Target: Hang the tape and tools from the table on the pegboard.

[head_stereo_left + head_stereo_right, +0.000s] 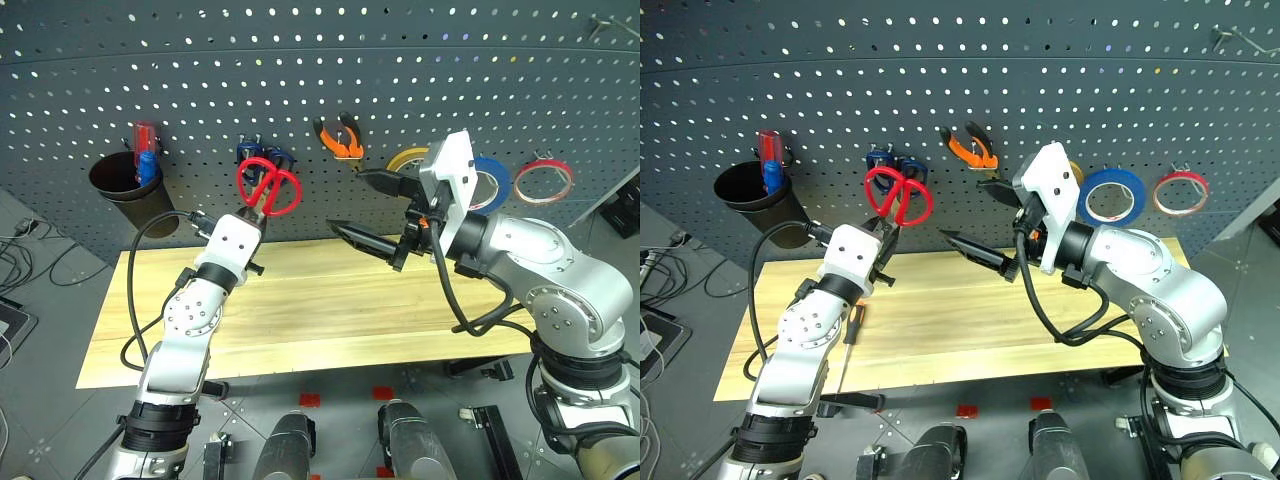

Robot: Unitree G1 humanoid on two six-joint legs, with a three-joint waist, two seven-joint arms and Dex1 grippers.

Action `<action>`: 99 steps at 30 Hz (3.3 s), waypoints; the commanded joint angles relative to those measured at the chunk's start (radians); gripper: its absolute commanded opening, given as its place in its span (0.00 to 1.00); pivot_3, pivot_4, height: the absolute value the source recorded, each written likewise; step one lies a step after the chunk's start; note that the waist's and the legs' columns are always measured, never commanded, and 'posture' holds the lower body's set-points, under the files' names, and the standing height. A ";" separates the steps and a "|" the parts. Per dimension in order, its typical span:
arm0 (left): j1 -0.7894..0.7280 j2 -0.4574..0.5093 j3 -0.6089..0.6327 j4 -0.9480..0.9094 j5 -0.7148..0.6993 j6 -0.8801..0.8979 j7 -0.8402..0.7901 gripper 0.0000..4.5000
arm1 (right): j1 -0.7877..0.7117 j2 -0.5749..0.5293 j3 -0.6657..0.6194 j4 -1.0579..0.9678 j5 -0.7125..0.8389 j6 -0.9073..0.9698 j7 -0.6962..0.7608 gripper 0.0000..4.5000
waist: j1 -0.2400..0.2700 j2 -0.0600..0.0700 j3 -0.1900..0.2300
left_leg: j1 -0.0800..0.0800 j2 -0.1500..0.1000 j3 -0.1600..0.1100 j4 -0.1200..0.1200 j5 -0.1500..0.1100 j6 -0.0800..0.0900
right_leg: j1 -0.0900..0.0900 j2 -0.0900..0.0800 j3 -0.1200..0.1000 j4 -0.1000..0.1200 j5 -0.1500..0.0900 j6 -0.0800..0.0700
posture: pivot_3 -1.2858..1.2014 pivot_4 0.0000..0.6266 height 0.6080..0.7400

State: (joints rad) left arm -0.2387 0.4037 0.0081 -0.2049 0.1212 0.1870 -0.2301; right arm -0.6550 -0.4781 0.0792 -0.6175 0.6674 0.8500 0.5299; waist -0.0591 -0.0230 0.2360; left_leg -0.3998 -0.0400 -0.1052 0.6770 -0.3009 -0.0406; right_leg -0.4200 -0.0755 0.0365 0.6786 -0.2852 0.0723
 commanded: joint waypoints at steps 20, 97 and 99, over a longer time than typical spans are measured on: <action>0.111 -0.054 0.100 -0.126 -0.142 0.141 -0.062 0.95 | 0.085 -0.055 0.124 -0.102 -0.103 -0.108 0.061 1.00 | -0.005 0.000 0.000 | 0.000 0.001 0.001 0.001 0.000 -0.001 | 0.000 0.000 0.001 0.000 0.000 0.000 | 0.48 0.38 1.00; -0.348 0.259 0.455 -0.061 -0.331 0.139 -0.025 0.13 | -0.259 0.020 -0.064 0.096 0.069 0.207 0.094 1.00 | 0.025 -0.010 -0.019 | 0.000 -0.001 0.003 0.002 0.002 -0.004 | -0.002 0.001 0.000 0.002 0.001 -0.001 | 0.51 0.20 1.00; -0.338 0.262 0.453 -0.017 -0.314 0.095 -0.029 0.13 | -0.271 0.027 -0.064 0.110 0.070 0.206 0.078 1.00 | 0.025 -0.010 -0.021 | 0.000 -0.001 0.003 0.002 0.002 -0.004 | -0.002 0.002 0.000 0.001 0.001 -0.001 | 0.51 0.20 1.00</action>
State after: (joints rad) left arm -0.5769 0.6476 0.4431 -0.2363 -0.2095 0.3335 -0.2643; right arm -0.8968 -0.4557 0.0482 -0.5000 0.7253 1.0592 0.6256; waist -0.0344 -0.0329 0.2150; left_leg -0.4002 -0.0404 -0.1028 0.6786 -0.2984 -0.0450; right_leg -0.4224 -0.0740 0.0361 0.6800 -0.2842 0.0709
